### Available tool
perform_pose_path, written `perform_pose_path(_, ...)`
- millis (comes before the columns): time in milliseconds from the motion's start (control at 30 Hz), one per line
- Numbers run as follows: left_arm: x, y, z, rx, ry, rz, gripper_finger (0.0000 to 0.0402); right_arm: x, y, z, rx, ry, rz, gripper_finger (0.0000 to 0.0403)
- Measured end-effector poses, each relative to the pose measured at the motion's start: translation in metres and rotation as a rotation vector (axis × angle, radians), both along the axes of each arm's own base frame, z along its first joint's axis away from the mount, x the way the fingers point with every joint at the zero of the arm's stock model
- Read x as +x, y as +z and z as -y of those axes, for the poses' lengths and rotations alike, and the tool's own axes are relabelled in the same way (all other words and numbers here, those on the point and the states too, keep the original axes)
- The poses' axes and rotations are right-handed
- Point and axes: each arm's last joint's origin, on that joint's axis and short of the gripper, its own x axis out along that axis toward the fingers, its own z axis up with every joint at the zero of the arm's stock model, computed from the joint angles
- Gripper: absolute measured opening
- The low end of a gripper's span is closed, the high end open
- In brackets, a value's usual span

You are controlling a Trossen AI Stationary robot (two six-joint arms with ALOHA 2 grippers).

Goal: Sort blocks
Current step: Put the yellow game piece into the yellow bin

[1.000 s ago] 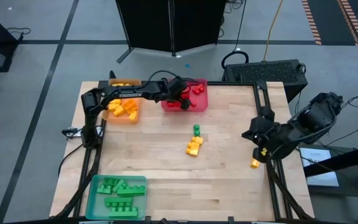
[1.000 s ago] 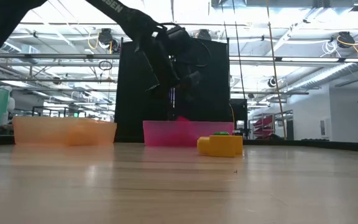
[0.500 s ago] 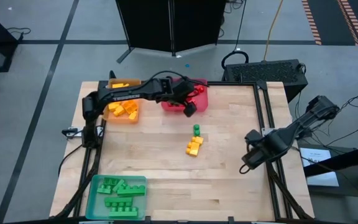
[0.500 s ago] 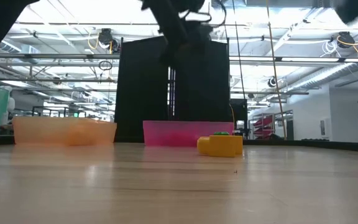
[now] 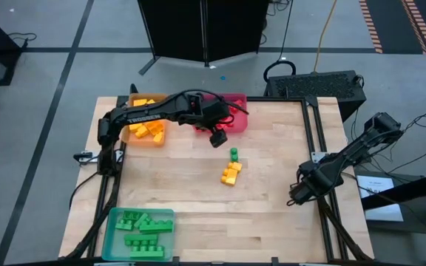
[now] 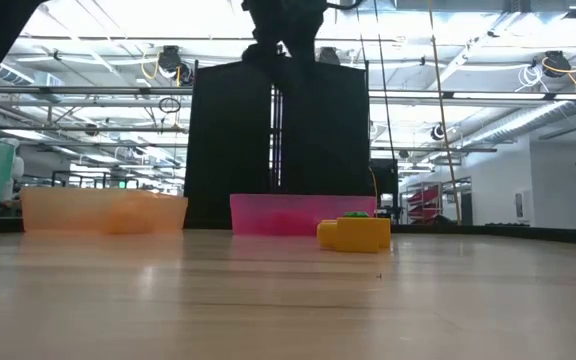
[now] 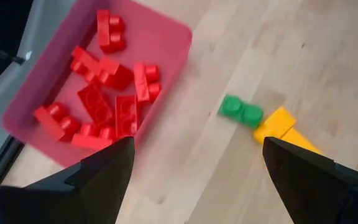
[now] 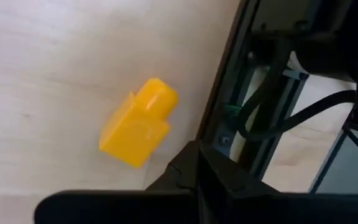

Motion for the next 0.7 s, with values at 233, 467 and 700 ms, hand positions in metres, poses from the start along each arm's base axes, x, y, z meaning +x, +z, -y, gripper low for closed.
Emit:
perform_pose_path(233, -0.008, -0.004, 0.012, -0.011, -0.025, -0.112, 0.0354, 0.001, -0.005, -0.003, -0.016, -0.139, -0.047, 0.0)
perform_pose_path(467, -0.013, -0.007, 0.027, 0.023, -0.073, -0.202, 0.0354, 0.008, -0.014, -0.01, -0.086, -0.279, -0.046, 0.0)
perform_pose_path(700, -0.015, -0.008, 0.036, 0.052, -0.123, -0.246, 0.0354, 0.014, -0.029, -0.015, -0.144, -0.293, -0.115, 0.0)
